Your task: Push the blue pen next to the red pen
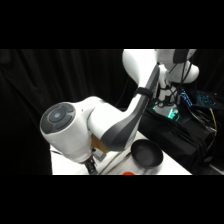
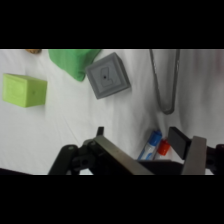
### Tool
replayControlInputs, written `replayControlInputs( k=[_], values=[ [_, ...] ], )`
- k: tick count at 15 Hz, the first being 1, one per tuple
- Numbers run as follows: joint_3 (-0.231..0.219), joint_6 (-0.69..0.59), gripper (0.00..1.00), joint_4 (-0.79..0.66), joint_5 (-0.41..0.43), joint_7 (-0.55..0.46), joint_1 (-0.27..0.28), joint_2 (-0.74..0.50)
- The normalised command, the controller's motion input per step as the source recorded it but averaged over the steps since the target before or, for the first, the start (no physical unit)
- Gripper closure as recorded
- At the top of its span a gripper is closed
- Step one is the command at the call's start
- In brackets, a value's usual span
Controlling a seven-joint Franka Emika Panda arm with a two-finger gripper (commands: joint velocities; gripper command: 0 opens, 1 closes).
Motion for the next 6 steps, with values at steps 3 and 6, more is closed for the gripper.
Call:
replayControlInputs(
  k=[3, 6],
  values=[
    [0.079, 0.04, 0.00, -0.98, -0.170, 0.16, 0.001, -0.79],
    [0.156, 0.14, 0.00, -0.81, -0.116, 0.02, -0.114, -0.63]
  ],
)
